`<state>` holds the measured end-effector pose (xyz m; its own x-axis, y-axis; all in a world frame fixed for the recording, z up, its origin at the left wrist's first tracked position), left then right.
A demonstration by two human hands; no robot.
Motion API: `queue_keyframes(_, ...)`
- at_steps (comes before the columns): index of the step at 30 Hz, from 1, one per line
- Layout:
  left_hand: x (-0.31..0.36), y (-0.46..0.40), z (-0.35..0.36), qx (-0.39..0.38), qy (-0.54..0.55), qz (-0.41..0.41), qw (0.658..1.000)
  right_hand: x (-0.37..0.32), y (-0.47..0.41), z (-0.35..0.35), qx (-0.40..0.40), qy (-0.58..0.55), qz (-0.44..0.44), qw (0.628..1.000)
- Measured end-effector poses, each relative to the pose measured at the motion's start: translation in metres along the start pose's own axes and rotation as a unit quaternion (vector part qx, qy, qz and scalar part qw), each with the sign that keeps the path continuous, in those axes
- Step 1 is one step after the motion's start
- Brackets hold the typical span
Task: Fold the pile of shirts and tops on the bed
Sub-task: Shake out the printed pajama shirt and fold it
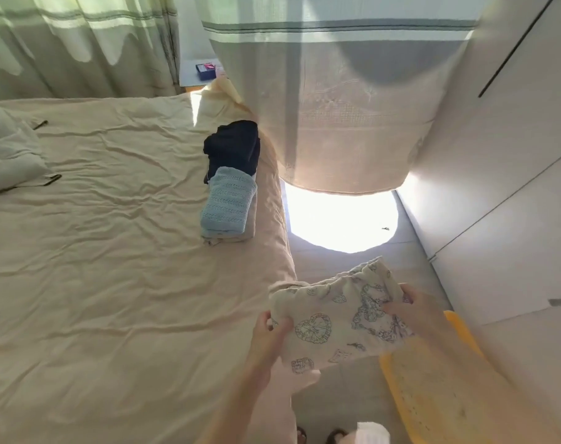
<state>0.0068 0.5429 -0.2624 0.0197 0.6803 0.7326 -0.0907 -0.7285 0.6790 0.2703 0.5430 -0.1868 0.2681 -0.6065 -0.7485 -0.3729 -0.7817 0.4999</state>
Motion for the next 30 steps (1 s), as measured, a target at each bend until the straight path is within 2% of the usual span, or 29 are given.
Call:
queue_keyframes(6, 0.026, -0.057, 0.029, 0.091, 0.057, -0.003, 0.994, -0.041, -0.112, 0.001, -0.099, 0.062, -0.037, 0.992)
queue_keyframes(11, 0.045, -0.098, 0.066, 0.177, 0.127, -0.014, 0.976, -0.089, -0.195, -0.003, -0.194, 0.096, -0.050, 0.975)
queue_keyframes(17, 0.092, -0.123, 0.100, 0.234, 0.182, -0.025, 0.955, -0.151, -0.274, 0.004, -0.256, 0.136, -0.083, 0.953)
queue_keyframes(25, 0.150, -0.170, 0.014, 0.400, 0.251, 0.024, 0.881, -0.252, -0.335, 0.137, -0.379, 0.145, -0.150, 0.901)
queue_keyframes(30, 0.172, -0.223, -0.055, 0.464, 0.258, 0.025, 0.847, -0.304, -0.377, 0.245, -0.408, 0.179, -0.197, 0.873)
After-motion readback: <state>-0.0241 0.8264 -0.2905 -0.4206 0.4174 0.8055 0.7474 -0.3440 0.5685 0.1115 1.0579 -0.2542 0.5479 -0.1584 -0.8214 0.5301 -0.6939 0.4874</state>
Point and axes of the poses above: each hand's wrist, its own y-axis away from the middle knuckle, its own z-axis out of the palm, x = y × z, the point moved 8 cm from there along -y, towards the middle knuckle, and after that the axes turned 6 degrees about -y, right-handed, at the moved point
